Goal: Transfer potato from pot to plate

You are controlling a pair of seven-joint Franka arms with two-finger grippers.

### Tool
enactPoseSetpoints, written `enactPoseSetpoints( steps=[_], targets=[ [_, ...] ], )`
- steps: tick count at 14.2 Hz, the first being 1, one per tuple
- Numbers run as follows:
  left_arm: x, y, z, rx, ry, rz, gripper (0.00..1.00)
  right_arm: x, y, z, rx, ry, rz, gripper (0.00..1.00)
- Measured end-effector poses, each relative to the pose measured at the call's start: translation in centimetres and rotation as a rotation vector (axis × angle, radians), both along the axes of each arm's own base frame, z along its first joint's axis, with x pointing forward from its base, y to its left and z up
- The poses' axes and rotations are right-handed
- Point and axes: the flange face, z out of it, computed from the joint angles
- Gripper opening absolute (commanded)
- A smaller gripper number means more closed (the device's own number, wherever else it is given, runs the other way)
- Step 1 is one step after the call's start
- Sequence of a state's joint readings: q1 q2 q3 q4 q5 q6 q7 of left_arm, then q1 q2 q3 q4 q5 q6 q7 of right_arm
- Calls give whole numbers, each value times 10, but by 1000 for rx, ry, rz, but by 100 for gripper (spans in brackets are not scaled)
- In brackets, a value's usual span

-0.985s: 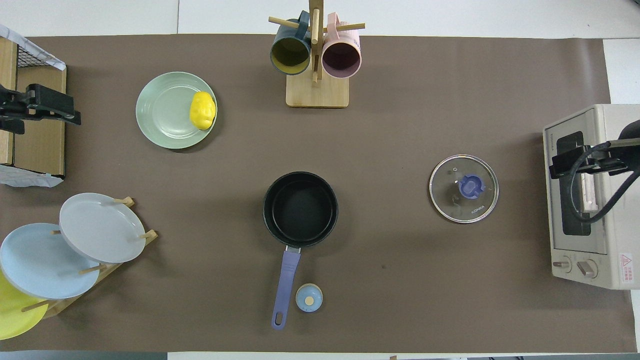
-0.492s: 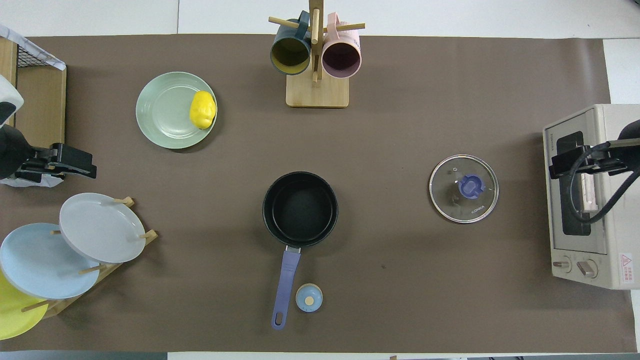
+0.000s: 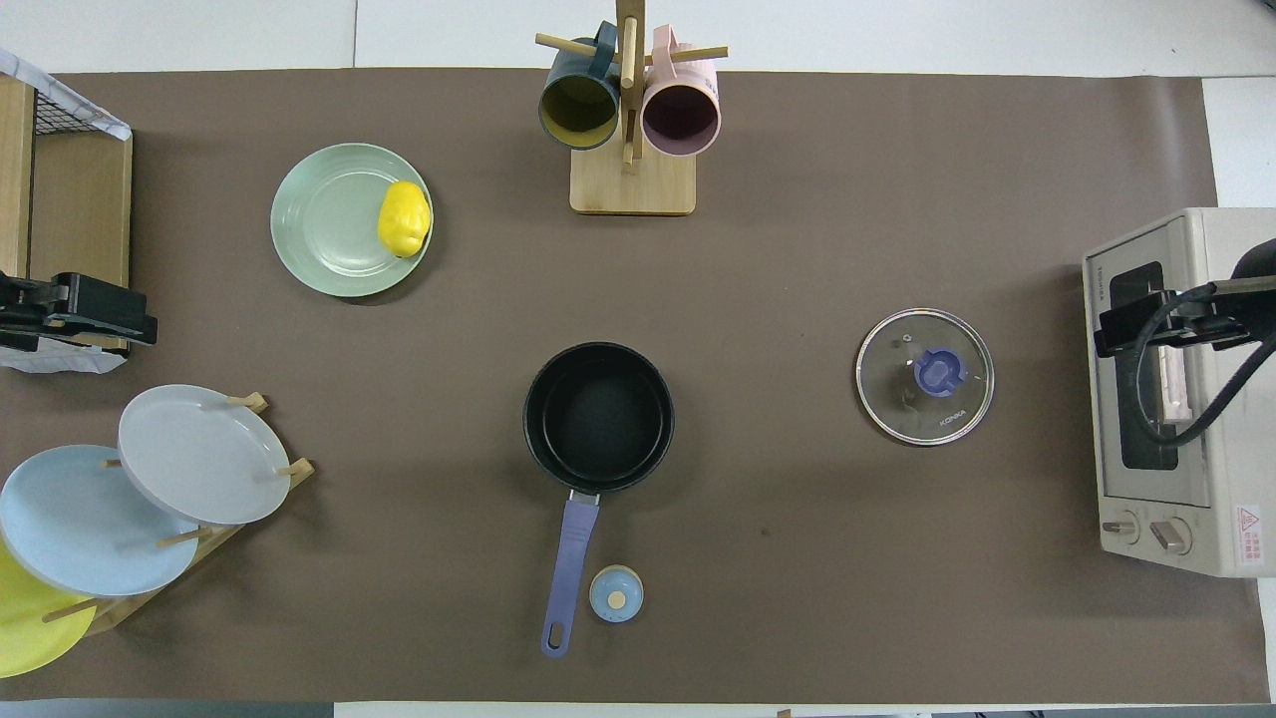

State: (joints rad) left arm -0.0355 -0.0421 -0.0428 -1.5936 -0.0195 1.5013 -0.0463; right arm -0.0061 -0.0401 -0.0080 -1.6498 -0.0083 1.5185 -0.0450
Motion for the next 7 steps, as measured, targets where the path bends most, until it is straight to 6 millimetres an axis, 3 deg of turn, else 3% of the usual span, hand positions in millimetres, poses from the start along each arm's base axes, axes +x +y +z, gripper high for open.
enactPoseSetpoints(
  steps=[7],
  targets=[
    [3, 0, -6, 0, 12, -5, 100, 0, 1, 0, 0, 0, 2, 100]
  ],
)
